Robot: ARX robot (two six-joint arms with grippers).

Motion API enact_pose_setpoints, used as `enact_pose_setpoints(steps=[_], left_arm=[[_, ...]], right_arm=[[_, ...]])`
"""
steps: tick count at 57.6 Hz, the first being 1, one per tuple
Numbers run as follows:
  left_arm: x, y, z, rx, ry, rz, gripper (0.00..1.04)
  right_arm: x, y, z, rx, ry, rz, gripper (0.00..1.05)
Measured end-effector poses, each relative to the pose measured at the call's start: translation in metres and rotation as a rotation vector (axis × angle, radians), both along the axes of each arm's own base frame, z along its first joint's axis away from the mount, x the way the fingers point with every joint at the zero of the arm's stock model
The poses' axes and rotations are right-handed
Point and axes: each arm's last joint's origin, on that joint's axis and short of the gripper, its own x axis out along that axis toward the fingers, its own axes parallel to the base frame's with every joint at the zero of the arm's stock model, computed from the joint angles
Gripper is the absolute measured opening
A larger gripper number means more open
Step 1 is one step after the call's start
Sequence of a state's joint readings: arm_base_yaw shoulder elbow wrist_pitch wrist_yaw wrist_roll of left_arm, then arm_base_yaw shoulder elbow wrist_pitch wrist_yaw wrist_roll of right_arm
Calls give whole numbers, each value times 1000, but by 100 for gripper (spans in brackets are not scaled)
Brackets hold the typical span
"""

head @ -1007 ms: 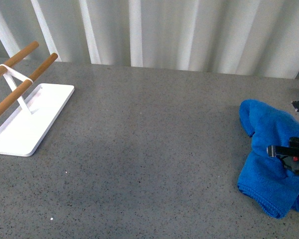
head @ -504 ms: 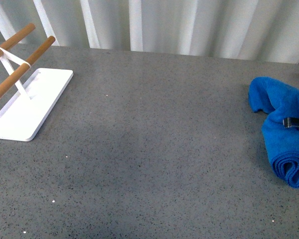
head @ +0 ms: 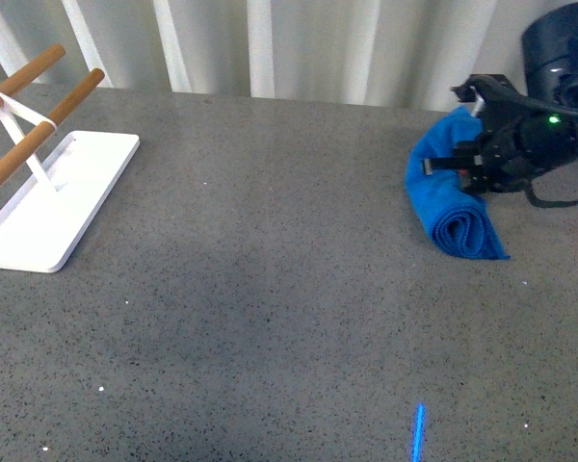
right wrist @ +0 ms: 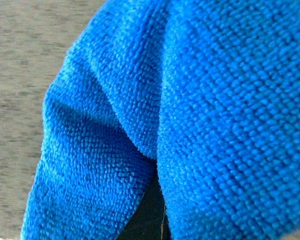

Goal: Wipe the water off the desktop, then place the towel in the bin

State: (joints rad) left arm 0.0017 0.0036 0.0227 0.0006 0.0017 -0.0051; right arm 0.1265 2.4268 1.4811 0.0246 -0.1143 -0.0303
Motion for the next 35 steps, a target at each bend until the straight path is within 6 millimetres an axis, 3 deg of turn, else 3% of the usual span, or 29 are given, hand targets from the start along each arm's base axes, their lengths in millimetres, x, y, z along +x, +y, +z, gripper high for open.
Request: enact_pose_setpoints(steps=[12, 21, 29, 35], left_arm=[[0, 0, 0, 0, 0, 0, 98], [0, 0, 0, 0, 0, 0, 98], [0, 0, 0, 0, 0, 0, 98], [0, 0, 0, 0, 0, 0, 98]], right_arm=[[-11, 55, -1, 59, 13, 144, 3], [-52, 82, 5, 51, 69, 296, 3], [-95, 83, 6, 7, 99, 409, 3], [-128, 69, 9, -24, 106, 477, 3]])
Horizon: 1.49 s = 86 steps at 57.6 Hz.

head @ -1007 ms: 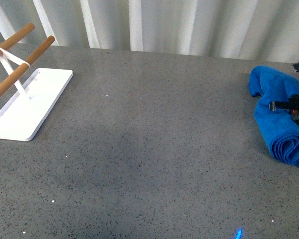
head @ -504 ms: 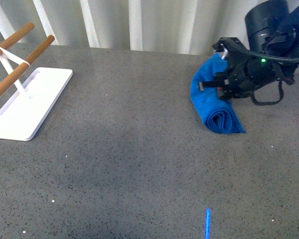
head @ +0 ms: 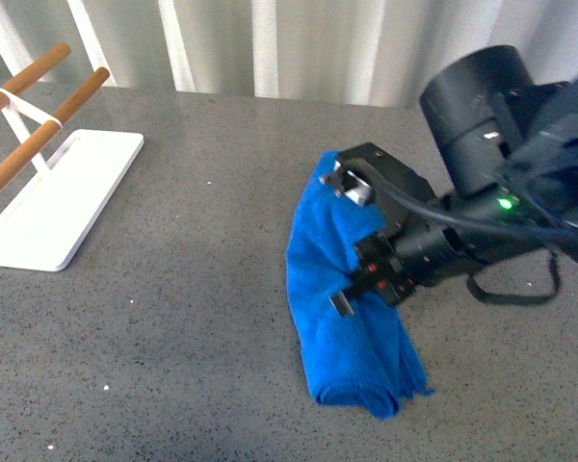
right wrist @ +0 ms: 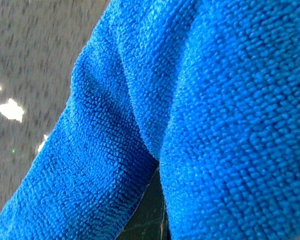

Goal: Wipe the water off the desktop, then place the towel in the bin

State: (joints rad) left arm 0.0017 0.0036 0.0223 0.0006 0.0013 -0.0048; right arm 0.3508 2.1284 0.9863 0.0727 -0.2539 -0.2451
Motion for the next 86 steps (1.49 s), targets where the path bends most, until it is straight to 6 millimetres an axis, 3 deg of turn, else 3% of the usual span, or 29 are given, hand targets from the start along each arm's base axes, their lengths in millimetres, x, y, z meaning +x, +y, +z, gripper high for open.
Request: enact_pose_setpoints(steps=[8, 18, 30, 37, 41, 50, 54, 60, 69, 81, 86], left_arm=[[0, 0, 0, 0, 0, 0, 98], [0, 0, 0, 0, 0, 0, 98], [0, 0, 0, 0, 0, 0, 98], [0, 0, 0, 0, 0, 0, 98], [0, 0, 0, 0, 0, 0, 98], [0, 0, 0, 0, 0, 0, 98], [0, 0, 0, 0, 0, 0, 98], [0, 0, 0, 0, -1, 0, 98], [0, 0, 0, 0, -1, 0, 98], [0, 0, 0, 0, -1, 0, 98], [0, 0, 0, 0, -1, 0, 98]], right_arm=[[-35, -53, 18, -53, -40, -15, 3], [-60, -108, 40, -111, -107, -51, 3], [-62, -149, 67, -162, -178, -105, 3], [-54, -161, 92, -180, -247, -134, 3], [-44, -164, 121, -183, -319, -146, 3], [-14, -169, 217, -155, -522, -207, 3], [-7, -181, 258, -140, -589, -276, 3], [-8, -201, 287, -142, -631, -353, 3], [-12, -237, 293, -141, -600, -450, 3], [-17, -304, 255, -138, -484, -632, 3], [-21, -318, 241, -137, -453, -676, 3]])
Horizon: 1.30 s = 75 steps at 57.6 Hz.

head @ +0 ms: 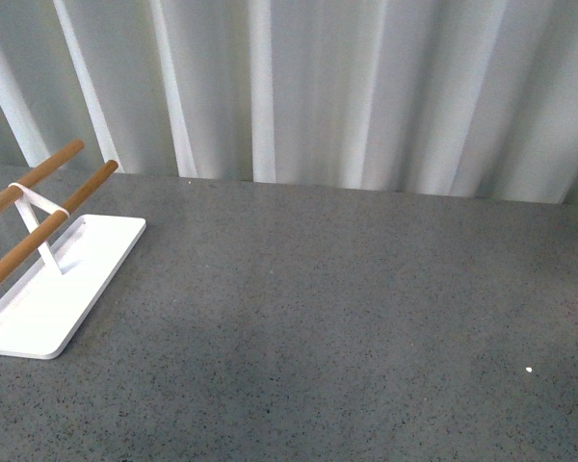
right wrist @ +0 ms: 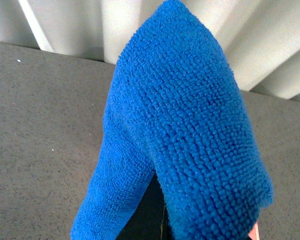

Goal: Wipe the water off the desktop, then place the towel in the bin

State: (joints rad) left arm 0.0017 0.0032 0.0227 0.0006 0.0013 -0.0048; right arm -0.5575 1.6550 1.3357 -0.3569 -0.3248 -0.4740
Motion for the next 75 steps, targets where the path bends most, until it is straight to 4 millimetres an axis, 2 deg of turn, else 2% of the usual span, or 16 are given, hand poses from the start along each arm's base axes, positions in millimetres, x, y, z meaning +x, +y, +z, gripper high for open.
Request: enact_pose_setpoints(steps=[15, 27, 35, 40, 49, 58, 66, 75], left_arm=[[0, 0, 0, 0, 0, 0, 98], [0, 0, 0, 0, 0, 0, 98], [0, 0, 0, 0, 0, 0, 98], [0, 0, 0, 0, 0, 0, 98], [0, 0, 0, 0, 0, 0, 98], [0, 0, 0, 0, 0, 0, 98], [0, 0, 0, 0, 0, 0, 98], [0, 0, 0, 0, 0, 0, 98]], right_arm=[[-8, -25, -50, 66, 87, -64, 3], [-7, -36, -86, 84, 147, -104, 3], [-6, -43, -101, 79, 176, -132, 3], [-7, -53, -114, 16, 217, -199, 4], [-17, -69, -135, 17, 306, -260, 31], [-24, -76, -135, 29, 313, -274, 54], [-25, -77, -134, 30, 333, -269, 79], [-25, -75, -134, 24, 359, -244, 100]])
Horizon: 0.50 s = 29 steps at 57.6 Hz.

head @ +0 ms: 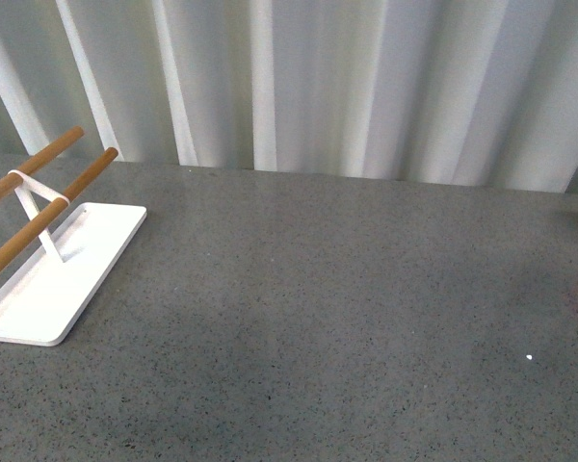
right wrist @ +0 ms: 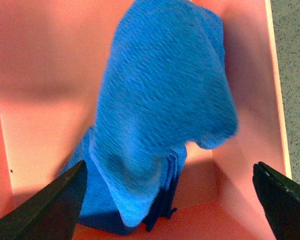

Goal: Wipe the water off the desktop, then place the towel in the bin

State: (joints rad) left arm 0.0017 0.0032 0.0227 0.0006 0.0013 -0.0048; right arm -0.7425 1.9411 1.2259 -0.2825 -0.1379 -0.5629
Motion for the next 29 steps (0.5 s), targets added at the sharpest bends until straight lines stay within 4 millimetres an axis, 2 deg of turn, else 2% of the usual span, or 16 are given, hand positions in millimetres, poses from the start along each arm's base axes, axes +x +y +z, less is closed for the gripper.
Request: enact_pose_setpoints(steps=[11, 18, 23, 26, 29], left_arm=[[0, 0, 0, 0, 0, 0, 98], [0, 0, 0, 0, 0, 0, 98], [0, 0, 0, 0, 0, 0, 98], [0, 0, 0, 0, 0, 0, 98], [0, 0, 0, 0, 0, 0, 98]], right_arm=[[-1, 1, 4, 3, -3, 13, 98], [4, 9, 24, -7, -69, 38, 98], [10, 24, 57, -48, -180, 89, 98], [10, 44, 90, -84, -293, 149, 98], [6, 63, 109, -102, -361, 203, 98]])
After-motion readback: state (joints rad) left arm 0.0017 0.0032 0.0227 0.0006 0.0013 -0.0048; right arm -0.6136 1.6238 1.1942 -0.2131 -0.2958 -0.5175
